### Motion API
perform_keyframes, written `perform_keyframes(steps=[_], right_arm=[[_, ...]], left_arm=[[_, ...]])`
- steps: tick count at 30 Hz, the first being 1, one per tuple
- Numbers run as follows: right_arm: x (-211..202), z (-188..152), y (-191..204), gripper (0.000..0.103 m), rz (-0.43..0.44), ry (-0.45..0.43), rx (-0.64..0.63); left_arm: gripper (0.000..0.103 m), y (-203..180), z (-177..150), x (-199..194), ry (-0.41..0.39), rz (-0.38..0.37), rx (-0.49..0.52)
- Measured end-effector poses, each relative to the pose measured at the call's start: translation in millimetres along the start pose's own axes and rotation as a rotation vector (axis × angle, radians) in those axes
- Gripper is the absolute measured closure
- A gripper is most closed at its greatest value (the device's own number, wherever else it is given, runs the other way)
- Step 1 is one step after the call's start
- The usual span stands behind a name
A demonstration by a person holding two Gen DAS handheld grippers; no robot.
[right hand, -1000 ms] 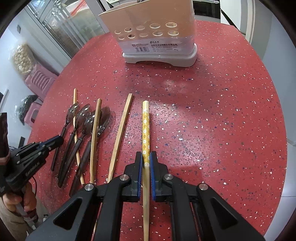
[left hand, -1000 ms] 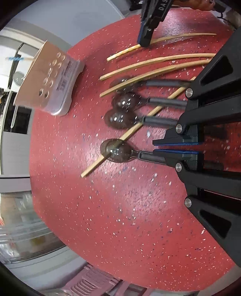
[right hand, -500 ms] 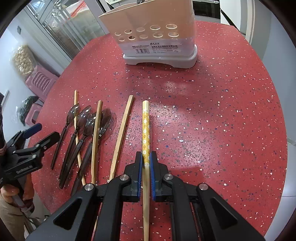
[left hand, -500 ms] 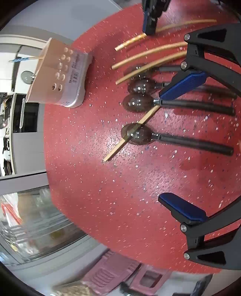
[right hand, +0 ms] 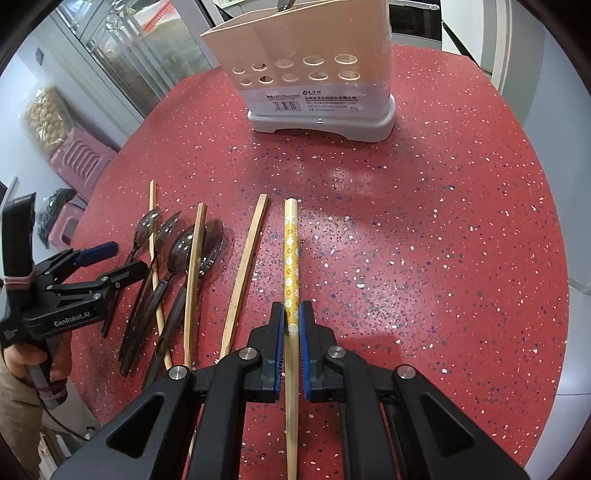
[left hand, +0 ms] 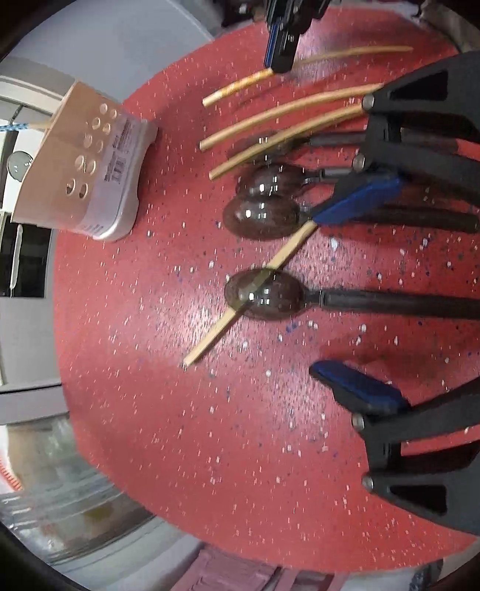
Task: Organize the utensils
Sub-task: 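Carry the spoon and yellow chopstick over the beige holder with both tools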
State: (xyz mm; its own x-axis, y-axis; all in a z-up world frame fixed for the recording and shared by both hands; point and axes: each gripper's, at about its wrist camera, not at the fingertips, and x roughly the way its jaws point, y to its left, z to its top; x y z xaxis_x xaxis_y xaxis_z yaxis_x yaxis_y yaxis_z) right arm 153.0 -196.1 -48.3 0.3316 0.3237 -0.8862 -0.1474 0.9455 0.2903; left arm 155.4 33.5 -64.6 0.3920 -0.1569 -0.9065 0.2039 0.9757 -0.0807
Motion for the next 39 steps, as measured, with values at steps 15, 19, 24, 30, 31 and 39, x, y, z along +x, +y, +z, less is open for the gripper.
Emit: perform_keyframes(steps=[15,19,24,30,31,39], right_arm=[[-1,5,9,0.094,0.011,-0.005,-0.02],[-4,7,10,0.094,0.018,-0.012,-0.028],[-15,11,8,0.094,0.034,-0.041,-0.037],[-49,26,5,0.094,0.065,-0.139,-0.038],[-55,31,5,0.094,0.065,-0.16,-0.039],[-113,76,1,0.094,0.045,-0.361,-0.046]], left_arm=[[0.026,-2,-4,3,0.018,0.047,0.05],[0.067,-15,0,-1,0.014,0.028,0.084],[0.067,-22,-6,-9,-0.04,-0.004,0.048],[0.067,-21,-2,-51,-0.195,-0.049,-0.041],[0.067,-23,0,-58,-0.22,-0.056,-0.052],[0.067,-37,58,-114,-0.45,-0.14,-0.104]])
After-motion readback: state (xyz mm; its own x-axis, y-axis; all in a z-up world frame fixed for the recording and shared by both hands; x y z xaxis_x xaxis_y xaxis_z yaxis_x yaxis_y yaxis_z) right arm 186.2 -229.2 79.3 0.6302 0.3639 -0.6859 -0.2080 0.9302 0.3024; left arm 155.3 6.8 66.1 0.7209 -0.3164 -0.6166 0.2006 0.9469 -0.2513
